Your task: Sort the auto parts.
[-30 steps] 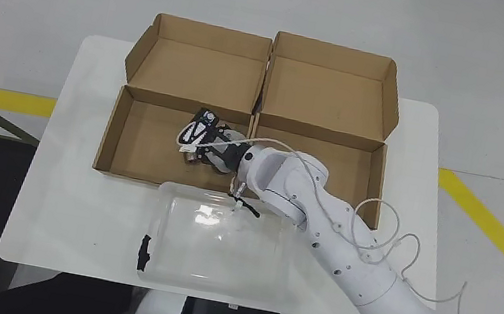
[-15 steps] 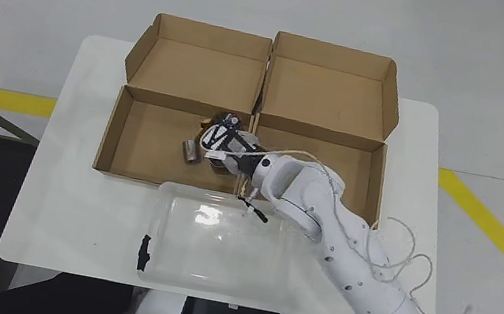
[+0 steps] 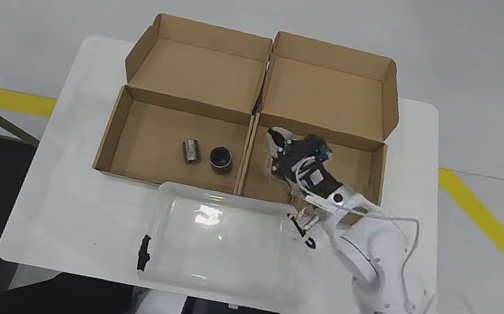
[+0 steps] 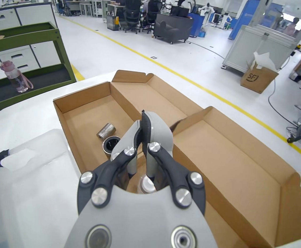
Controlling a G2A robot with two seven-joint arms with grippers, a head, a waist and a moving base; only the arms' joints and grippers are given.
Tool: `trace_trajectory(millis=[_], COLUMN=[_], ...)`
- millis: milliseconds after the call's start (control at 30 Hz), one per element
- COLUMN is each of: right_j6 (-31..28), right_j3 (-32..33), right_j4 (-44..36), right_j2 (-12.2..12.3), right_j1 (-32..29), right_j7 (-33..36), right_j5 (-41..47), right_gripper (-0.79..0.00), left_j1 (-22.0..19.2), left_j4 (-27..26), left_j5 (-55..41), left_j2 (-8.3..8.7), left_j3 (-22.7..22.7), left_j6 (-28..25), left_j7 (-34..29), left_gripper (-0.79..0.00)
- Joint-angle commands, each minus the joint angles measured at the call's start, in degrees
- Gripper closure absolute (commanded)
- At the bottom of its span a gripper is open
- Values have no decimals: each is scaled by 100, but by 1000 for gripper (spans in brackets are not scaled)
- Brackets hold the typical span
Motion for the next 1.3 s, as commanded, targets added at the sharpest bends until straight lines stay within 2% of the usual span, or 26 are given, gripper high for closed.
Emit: trace_trajectory(millis=[0, 600, 900, 1000, 1033, 1133, 1167, 1200, 1267], right_j6=[17, 137, 174, 211, 213, 182, 175, 166, 129], right_j3=[268, 2237, 2939, 3102, 3152, 3267, 3291, 3312, 3352], right_j4=[-102, -483, -484, -485, -481, -463, -447, -433, -408], right_j2=[41, 264, 297, 297, 297, 300, 300, 299, 302], right_j1=[-255, -2132, -2894, -3116, -3181, -3331, -3369, -3394, -3422], right_j7=[-205, -1774, -2498, -2712, -2778, -2897, -2899, -2899, -2920], right_j5=[-32, 262, 510, 594, 622, 676, 700, 755, 792], right_gripper=[0, 0, 0, -83, -175, -363, -483, -665, -785], left_j1=[0, 0, 0, 0, 0, 0, 0, 0, 0], left_j4=[0, 0, 0, 0, 0, 0, 0, 0, 0], left_j5=[0, 0, 0, 0, 0, 0, 0, 0, 0], left_j2=[0, 0, 0, 0, 0, 0, 0, 0, 0], left_j3=[0, 0, 0, 0, 0, 0, 0, 0, 0], left_j6=[0, 0, 0, 0, 0, 0, 0, 0, 0], left_j7=[0, 0, 0, 0, 0, 0, 0, 0, 0], left_gripper=[-785, -785, -785, -785, -785, -785, -785, -785, -785])
